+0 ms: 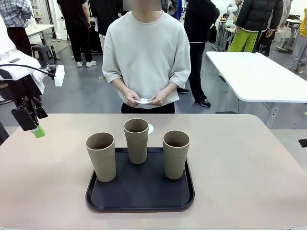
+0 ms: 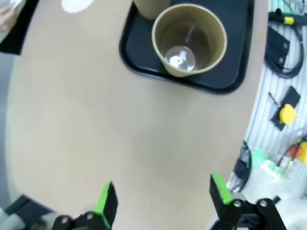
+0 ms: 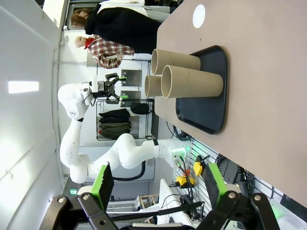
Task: Place coasters on the table and set cups on them.
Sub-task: Pick up one Reusable plastic cup and place it on a coaster set by the human.
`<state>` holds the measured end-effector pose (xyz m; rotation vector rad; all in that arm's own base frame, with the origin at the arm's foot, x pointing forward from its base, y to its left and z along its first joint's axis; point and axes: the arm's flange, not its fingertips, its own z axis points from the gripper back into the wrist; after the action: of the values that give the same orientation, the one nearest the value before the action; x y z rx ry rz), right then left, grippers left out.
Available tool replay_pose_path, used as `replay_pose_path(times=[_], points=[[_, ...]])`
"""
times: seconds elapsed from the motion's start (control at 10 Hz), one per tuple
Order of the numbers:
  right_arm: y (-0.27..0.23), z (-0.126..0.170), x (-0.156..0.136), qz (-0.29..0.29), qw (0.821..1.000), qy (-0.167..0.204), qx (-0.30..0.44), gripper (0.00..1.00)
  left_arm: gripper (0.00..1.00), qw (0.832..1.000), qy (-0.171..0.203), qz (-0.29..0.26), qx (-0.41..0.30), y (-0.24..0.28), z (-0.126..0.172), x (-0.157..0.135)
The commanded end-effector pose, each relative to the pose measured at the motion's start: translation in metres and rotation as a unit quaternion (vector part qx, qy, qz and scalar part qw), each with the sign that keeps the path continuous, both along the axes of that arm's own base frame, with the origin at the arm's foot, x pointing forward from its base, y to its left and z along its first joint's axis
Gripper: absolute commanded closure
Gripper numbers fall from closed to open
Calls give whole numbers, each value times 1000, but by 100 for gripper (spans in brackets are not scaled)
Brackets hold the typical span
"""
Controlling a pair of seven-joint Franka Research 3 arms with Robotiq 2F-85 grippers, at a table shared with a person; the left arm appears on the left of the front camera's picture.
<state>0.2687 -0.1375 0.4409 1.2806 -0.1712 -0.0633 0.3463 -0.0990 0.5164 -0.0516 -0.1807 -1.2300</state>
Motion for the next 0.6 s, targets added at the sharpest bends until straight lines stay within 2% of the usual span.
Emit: replay_pose_path(times=[0.0,0.3,0.4,0.5], points=[[0,0,0,-2,1000,-1,4,0,0,1000,-19,7,4,-6,2,0],[0,0,0,-2,1000,-1,4,0,0,1000,-8,0,-1,-2,2,0],[0,0,0,-2,1000,-1,4,0,0,995,-11,-86,-53,16,-5,11],[0,0,0,-2,1000,-1,4,0,0,985,-13,-111,-134,35,-14,31]])
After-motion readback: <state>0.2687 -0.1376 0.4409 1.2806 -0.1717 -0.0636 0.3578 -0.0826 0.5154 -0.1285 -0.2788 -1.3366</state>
